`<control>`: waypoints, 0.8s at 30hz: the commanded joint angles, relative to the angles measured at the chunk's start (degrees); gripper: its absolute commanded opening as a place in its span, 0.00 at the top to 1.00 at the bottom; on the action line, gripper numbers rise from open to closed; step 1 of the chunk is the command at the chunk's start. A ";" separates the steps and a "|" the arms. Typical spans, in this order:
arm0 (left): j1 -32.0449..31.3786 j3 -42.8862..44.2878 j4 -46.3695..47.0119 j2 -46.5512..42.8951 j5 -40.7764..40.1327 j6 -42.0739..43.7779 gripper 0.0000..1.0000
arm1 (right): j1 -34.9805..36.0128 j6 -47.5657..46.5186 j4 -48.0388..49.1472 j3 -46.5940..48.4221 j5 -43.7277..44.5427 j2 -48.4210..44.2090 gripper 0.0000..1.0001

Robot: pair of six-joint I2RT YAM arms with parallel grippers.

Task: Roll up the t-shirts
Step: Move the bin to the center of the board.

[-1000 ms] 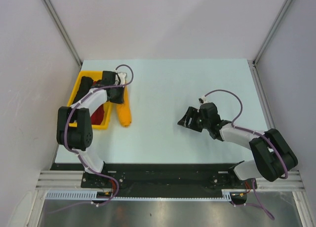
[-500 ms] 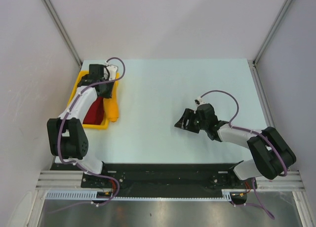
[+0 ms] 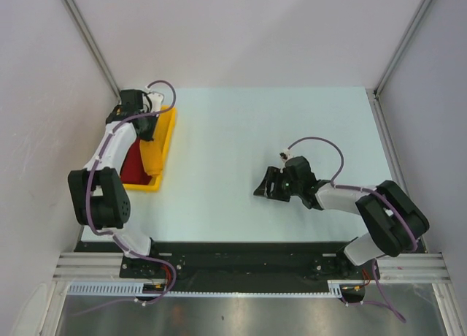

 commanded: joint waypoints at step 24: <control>-1.00 10.67 1.40 19.63 0.55 2.90 0.94 | -4.18 -0.80 10.77 2.11 -7.50 13.58 0.32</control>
